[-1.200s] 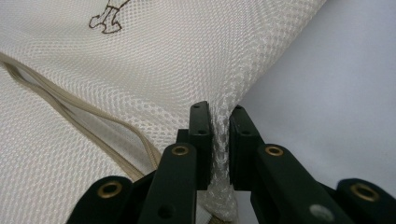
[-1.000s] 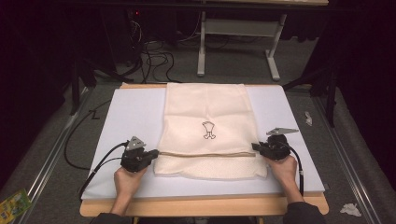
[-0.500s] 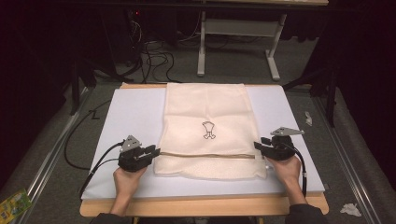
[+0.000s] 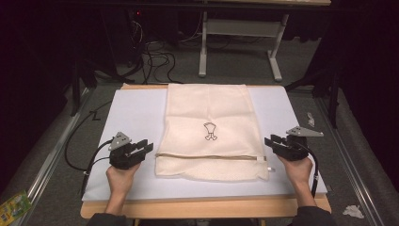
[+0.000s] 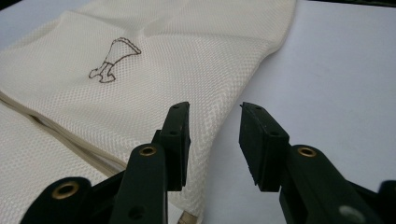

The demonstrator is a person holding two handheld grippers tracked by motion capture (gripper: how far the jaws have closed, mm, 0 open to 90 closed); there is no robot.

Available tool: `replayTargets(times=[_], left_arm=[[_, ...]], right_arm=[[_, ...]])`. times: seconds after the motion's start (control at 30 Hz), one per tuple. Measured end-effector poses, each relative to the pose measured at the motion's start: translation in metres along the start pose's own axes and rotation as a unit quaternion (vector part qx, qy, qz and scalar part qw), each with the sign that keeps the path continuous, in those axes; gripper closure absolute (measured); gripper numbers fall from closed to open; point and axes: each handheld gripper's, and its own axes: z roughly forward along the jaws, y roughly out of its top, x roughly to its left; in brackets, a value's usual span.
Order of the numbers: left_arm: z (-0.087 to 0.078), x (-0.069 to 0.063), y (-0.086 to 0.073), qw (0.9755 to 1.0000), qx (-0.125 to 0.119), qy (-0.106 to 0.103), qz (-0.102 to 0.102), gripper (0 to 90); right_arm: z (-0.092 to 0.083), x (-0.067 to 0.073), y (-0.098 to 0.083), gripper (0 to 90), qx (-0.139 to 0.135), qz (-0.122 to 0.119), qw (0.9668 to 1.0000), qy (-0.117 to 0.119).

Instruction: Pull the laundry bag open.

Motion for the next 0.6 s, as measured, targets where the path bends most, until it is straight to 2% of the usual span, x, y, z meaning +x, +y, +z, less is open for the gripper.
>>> replayTargets(times=[0.17, 0.47, 0.6], left_arm=[[-0.004, 0.005, 0.001, 0.9999, -0.005, 0.008, -0.007, 65.8], [-0.011, 0.017, 0.001, 0.9994, -0.014, 0.024, -0.02, 65.4], [-0.013, 0.021, 0.001, 0.9993, -0.015, 0.025, -0.025, 65.0]], right_arm=[[-0.007, -0.008, 0.0, 64.2, -0.018, 0.018, 0.9997, 0.003], [-0.019, -0.018, -0.001, 64.2, -0.04, 0.033, 0.9986, -0.009], [-0.024, -0.023, -0.002, 64.6, -0.046, 0.036, 0.9982, -0.013]])
